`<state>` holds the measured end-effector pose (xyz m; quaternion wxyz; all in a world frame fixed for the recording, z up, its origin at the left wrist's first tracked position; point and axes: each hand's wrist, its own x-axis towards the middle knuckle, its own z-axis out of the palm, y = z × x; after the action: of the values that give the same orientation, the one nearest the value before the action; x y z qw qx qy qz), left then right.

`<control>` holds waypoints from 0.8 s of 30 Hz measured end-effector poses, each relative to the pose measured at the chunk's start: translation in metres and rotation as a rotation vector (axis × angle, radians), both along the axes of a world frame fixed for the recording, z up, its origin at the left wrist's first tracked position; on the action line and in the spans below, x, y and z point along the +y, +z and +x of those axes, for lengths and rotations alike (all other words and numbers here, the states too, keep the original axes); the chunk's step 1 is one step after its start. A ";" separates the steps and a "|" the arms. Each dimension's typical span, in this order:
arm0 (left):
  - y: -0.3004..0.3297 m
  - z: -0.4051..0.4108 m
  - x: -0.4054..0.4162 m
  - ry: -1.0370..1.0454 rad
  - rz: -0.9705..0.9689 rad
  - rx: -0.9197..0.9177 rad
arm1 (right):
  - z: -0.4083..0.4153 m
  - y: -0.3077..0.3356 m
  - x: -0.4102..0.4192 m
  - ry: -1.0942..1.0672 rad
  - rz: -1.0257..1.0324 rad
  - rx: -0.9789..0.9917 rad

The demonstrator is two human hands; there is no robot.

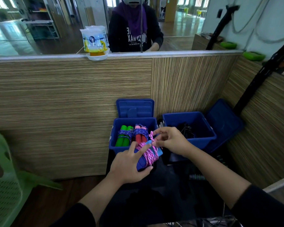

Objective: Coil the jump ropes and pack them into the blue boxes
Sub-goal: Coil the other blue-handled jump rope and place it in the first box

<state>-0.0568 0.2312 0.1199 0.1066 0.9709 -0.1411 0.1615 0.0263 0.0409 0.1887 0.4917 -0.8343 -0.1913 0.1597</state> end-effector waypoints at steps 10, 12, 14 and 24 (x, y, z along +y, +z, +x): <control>0.005 0.004 -0.001 -0.068 -0.025 0.030 | 0.002 -0.006 -0.001 0.029 -0.048 -0.046; 0.004 0.007 -0.002 -0.046 -0.053 0.046 | 0.001 -0.006 0.001 -0.014 -0.060 -0.067; 0.001 0.008 -0.003 -0.020 -0.070 0.062 | -0.002 -0.009 0.004 -0.044 -0.078 -0.085; -0.002 0.007 0.001 0.028 -0.127 0.157 | -0.005 -0.020 0.000 -0.177 0.087 0.040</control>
<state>-0.0500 0.2325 0.1183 0.1765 0.9737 -0.1082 0.0948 0.0216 0.0407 0.1685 0.5436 -0.8224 -0.1135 0.1239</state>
